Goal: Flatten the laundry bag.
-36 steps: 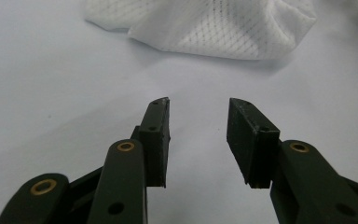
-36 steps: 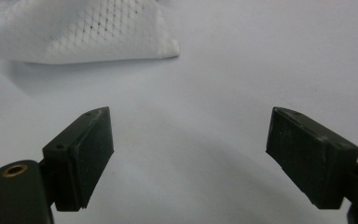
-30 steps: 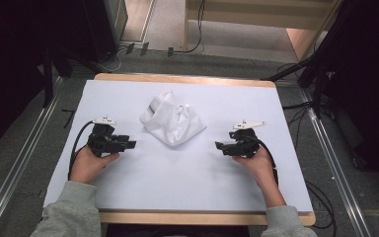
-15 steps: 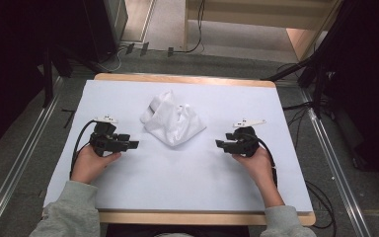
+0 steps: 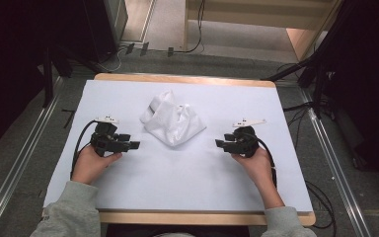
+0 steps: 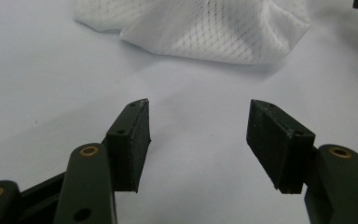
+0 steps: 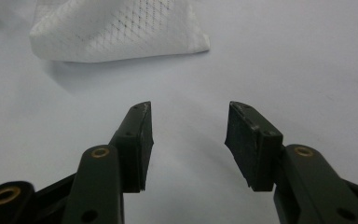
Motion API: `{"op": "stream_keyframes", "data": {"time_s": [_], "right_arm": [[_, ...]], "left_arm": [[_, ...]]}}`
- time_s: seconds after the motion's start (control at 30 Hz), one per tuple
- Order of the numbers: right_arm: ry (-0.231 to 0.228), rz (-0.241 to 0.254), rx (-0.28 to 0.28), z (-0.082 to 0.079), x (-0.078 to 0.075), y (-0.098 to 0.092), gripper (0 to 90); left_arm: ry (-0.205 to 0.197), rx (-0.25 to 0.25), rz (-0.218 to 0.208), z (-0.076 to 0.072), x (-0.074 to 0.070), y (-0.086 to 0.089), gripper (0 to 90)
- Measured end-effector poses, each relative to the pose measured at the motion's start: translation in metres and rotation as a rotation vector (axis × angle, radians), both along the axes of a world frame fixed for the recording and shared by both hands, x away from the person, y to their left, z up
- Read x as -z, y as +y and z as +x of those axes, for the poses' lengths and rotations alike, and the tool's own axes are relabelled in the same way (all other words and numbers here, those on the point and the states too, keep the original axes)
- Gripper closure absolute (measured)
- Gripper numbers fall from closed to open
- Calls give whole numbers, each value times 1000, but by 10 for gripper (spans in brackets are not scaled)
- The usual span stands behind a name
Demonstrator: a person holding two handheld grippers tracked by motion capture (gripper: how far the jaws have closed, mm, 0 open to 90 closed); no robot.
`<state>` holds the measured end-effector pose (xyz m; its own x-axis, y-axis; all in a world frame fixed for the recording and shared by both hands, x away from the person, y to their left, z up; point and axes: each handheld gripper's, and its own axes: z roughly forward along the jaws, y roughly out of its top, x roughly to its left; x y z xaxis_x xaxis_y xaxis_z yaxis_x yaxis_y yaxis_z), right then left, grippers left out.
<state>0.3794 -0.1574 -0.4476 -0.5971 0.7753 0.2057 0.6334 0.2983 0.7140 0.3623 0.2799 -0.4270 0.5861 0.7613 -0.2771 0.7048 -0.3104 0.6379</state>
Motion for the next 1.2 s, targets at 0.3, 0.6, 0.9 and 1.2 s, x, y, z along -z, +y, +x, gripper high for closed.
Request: {"op": "stream_keyframes", "data": {"time_s": [0.3, 0.6, 0.9, 1.2], "right_arm": [[3, -6, -13, 0, -2, 7, 544], [13, -3, -14, 1, -2, 7, 556], [-15, 3, -17, 6, -15, 18, 562], [-31, 4, -39, 28, -33, 42, 549]], "left_arm": [[-3, -3, -12, -4, -2, 3, 404], [3, 2, -4, -5, -1, 1, 404], [1, -3, -26, -11, -4, 1, 404], [-4, -34, -24, -24, -5, 9, 405]]}}
